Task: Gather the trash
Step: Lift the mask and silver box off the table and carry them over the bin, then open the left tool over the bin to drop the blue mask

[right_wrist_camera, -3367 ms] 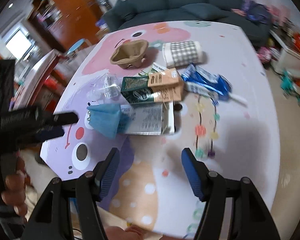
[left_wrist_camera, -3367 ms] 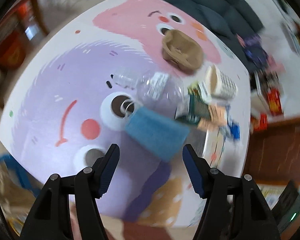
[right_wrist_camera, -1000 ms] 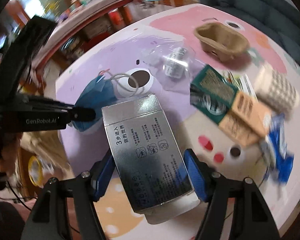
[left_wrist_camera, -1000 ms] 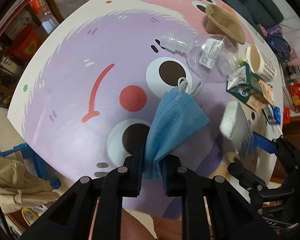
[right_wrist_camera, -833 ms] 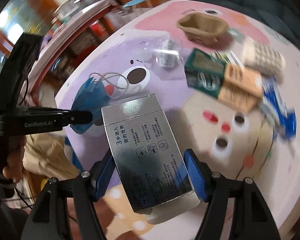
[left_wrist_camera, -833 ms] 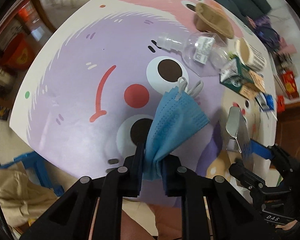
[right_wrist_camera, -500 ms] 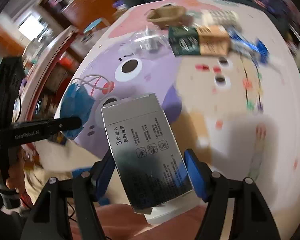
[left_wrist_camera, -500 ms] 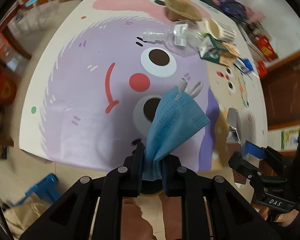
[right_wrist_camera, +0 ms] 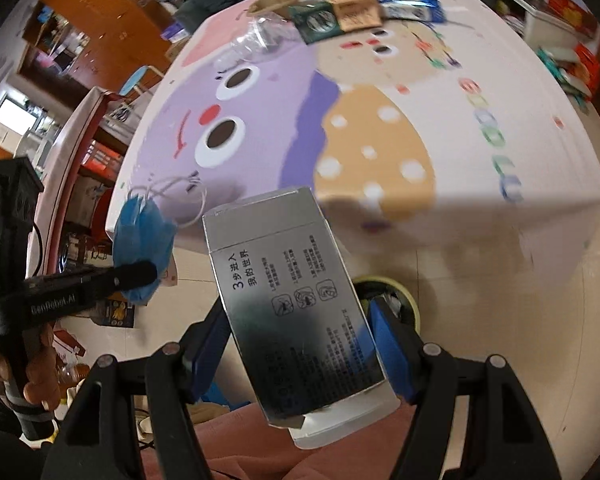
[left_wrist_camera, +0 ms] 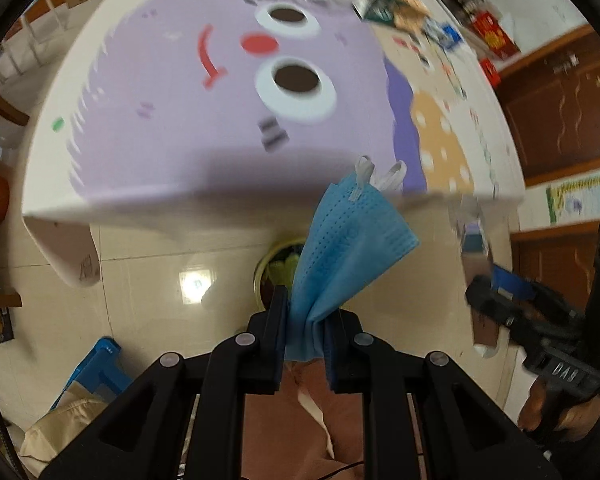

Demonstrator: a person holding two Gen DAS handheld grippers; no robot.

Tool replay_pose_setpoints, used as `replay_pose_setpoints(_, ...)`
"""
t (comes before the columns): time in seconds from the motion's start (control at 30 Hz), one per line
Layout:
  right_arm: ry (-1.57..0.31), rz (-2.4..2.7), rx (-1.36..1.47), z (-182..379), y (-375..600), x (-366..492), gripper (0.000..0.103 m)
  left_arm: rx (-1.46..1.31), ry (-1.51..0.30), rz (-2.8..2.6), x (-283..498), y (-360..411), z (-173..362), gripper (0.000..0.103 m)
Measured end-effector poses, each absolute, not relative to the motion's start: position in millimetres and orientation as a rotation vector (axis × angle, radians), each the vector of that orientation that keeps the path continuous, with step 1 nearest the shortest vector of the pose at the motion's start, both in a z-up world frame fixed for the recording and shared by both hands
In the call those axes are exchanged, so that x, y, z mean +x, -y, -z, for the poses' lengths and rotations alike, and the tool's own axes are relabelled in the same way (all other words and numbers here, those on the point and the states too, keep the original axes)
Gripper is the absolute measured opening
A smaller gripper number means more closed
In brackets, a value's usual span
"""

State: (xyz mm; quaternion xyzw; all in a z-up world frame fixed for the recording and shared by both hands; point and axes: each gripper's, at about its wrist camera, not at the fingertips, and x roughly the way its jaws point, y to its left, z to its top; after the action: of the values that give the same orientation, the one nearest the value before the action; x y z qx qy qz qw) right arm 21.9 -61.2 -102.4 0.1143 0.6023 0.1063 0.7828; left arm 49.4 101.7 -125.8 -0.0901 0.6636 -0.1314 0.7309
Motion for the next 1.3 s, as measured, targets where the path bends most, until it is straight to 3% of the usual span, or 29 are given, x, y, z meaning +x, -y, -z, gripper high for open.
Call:
replay_pose_setpoints(0.3,-1.365,-0.155,0.356,157,91,-10,0.069,-0.048,-1.592,0.282,3,-53,196,0.014)
replay_pose_setpoints(0.73,-1.498,-0.081,0.456,347,128,-21,0.070,0.051,-1.734,0.280,7,19,380,0.018)
replay_pose_setpoints(0.83,-1.517,-0.072,0.467,384,135,-14,0.070,0.086,-1.758,0.285,12,32,418,0.026)
replay_pose_setpoints(0.97,-1.528,-0.062,0.465,417,138,-4,0.070,0.126,-1.773,0.271,19,43,449,0.038)
replay_pose_setpoints(1.3,-1.546,-0.069,0.458,450,133,13,0.070,0.119,-1.743,0.241,16,39,457,0.045)
